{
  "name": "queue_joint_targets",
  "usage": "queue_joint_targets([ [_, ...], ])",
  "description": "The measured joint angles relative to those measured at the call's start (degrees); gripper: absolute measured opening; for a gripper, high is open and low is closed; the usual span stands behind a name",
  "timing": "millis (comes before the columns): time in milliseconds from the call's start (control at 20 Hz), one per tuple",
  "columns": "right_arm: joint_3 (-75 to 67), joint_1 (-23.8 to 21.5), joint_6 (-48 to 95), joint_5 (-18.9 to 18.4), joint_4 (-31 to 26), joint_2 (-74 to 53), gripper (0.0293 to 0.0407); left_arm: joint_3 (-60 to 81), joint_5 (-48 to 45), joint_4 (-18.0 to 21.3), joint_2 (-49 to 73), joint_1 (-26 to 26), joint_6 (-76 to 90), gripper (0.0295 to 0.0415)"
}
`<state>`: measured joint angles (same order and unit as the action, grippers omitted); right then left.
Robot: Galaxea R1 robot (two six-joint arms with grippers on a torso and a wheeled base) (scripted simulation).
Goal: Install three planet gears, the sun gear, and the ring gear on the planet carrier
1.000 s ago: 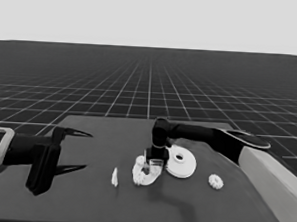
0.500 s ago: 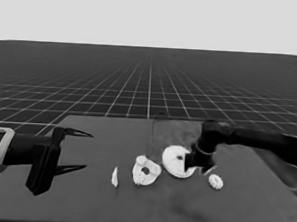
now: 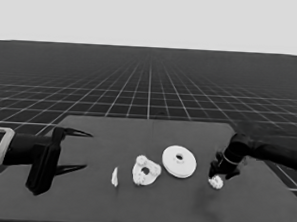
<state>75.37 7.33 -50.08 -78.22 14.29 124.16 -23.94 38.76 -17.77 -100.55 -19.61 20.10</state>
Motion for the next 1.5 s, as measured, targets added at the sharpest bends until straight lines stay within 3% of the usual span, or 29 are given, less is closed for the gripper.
queue_joint_targets([
  [150, 2.85, 3.37, 0.75, 2.50, 2.21, 1.48, 0.0385, 0.00, 0.00, 0.00, 0.00, 0.00, 0.00, 0.0385],
  [400, 3.59, 4.05, 0.94, 3.12, 2.69, 1.86, 0.0385, 0.00, 0.00, 0.00, 0.00, 0.00, 0.00, 0.0385],
  [500, 3.62, 4.08, 0.95, 3.14, 2.71, 1.87, 0.0314, 0.00, 0.00, 0.00, 0.00, 0.00, 0.00, 0.0385],
  [550, 3.63, 4.07, 0.95, 3.15, 2.72, 1.87, 0.0310, 0.00, 0.00, 0.00, 0.00, 0.00, 0.00, 0.0385],
  [900, 3.64, 4.08, 0.95, 3.15, 2.73, 1.87, 0.0310, 0.00, 0.00, 0.00, 0.00, 0.00, 0.00, 0.0385],
  [950, -0.54, -0.03, -0.13, -0.46, -0.40, -0.22, 0.0310, 0.00, 0.00, 0.00, 0.00, 0.00, 0.00, 0.0385],
  [1050, -3.04, -5.51, -0.65, -3.81, -4.13, -1.64, 0.0310, 0.00, 0.00, 0.00, 0.00, 0.00, 0.00, 0.0385],
  [1400, -3.55, -8.25, -0.69, -5.52, -6.25, -1.94, 0.0310, 0.00, 0.00, 0.00, 0.00, 0.00, 0.00, 0.0385],
  [1450, -8.64, -8.68, -22.73, -8.91, -4.09, 6.57, 0.0310, 0.00, 0.00, 0.00, 0.00, 0.00, 0.00, 0.0385],
  [1500, -6.25, -8.97, -33.40, -10.87, -4.10, 23.82, 0.0310, 0.00, 0.00, 0.00, 0.00, 0.00, 0.00, 0.0385],
])
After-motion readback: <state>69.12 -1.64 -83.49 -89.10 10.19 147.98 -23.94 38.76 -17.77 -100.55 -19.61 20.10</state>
